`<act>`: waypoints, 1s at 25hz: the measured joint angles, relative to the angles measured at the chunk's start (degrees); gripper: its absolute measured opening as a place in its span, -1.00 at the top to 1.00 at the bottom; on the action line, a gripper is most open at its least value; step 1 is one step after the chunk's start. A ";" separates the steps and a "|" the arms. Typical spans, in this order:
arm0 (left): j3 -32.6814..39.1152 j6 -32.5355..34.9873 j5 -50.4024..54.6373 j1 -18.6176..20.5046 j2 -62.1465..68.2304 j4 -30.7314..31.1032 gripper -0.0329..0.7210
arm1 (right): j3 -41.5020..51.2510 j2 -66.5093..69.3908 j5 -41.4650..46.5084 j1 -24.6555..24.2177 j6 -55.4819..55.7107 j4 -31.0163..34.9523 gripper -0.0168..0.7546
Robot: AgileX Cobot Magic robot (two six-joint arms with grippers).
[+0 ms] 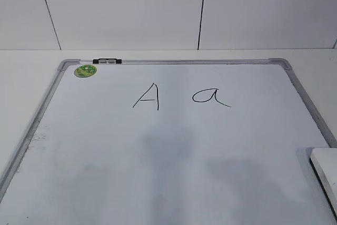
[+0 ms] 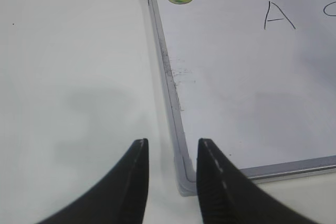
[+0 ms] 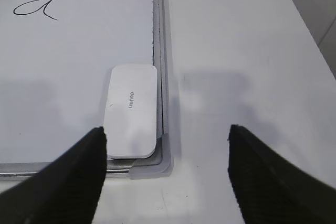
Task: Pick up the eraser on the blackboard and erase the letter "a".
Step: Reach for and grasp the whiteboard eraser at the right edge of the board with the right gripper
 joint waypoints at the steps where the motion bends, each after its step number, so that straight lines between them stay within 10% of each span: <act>1: 0.00 0.00 0.00 0.00 0.00 0.00 0.29 | 0.00 0.00 0.00 0.00 0.00 0.00 -0.53; 25: 0.00 0.00 0.00 0.00 0.00 0.00 0.29 | 0.00 0.00 0.00 0.00 0.00 0.00 -0.53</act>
